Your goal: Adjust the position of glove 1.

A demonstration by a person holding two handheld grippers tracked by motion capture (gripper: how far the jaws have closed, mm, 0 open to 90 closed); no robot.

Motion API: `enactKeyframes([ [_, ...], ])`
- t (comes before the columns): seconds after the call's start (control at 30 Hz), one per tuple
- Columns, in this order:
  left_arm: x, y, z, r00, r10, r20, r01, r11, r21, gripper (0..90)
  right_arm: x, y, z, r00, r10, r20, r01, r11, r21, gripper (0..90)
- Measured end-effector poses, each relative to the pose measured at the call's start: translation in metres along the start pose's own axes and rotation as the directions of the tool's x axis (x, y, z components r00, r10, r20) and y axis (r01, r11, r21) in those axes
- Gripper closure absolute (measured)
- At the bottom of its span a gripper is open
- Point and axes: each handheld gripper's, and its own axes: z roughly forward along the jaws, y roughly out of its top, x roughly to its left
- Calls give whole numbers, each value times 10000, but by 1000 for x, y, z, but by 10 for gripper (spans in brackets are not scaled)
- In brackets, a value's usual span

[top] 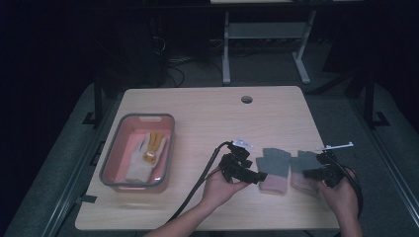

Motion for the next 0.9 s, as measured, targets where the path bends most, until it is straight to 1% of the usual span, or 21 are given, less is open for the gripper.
enactKeyframes([
  [0.33,2,-1,-1,10000,-30,-4,30,10000,77,300,0,-1,-6,10000,-60,-26,59,9999,-147,819],
  [0.43,3,-1,-2,10000,-22,-39,22,10000,-13,300,0,-1,-9,10000,23,-61,-25,9998,-204,819],
  [0.5,3,-1,-2,9999,53,-86,-54,10000,-64,311,0,-1,-11,10000,12,-97,-15,9996,-286,819],
  [0.67,4,0,-3,9999,-10,-115,9,9999,-128,310,-1,0,-20,9999,75,-128,-83,9982,-586,819],
  [0.73,5,0,-4,9999,-70,-87,69,9999,-151,309,1,1,-25,9997,167,-171,-178,9975,-684,819],
  [0.8,6,0,-4,9998,-107,-137,104,9997,-219,309,4,2,-27,9996,90,-258,-110,9970,-765,819],
  [0.9,7,1,-4,9997,-171,-201,167,9997,-181,307,12,4,-28,9996,-98,-264,76,9967,-804,818],
])
